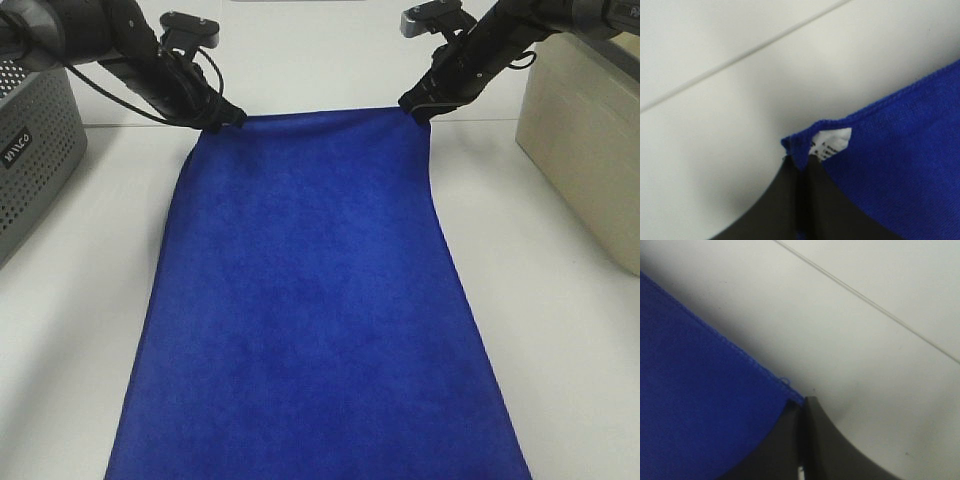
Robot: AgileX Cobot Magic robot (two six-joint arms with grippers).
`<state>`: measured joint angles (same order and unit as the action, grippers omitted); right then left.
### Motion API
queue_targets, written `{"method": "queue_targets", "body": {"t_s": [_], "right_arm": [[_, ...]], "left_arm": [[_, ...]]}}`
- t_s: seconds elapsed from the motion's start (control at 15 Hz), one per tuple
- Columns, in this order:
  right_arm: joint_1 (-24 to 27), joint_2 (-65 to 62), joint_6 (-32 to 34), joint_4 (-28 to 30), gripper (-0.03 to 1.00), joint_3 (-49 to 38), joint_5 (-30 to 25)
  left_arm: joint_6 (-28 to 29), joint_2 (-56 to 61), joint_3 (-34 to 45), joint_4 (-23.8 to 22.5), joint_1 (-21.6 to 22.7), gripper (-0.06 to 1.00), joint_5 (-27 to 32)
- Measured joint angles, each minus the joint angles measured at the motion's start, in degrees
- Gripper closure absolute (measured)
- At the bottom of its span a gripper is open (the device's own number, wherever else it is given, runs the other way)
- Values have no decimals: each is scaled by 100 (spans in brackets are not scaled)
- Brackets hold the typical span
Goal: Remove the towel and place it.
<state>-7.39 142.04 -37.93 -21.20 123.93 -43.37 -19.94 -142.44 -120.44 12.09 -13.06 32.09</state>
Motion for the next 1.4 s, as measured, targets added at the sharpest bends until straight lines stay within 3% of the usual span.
{"method": "queue_targets", "body": {"t_s": [0.8, 1.4], "right_arm": [[-40, 464, -97, 74, 95, 11, 1455], [-40, 796, -315, -97, 95, 11, 2332]], "left_arm": [[-120, -722, -390, -246, -6, 94, -1541], [-132, -1490, -1220, -269, -6, 94, -1874]]}}
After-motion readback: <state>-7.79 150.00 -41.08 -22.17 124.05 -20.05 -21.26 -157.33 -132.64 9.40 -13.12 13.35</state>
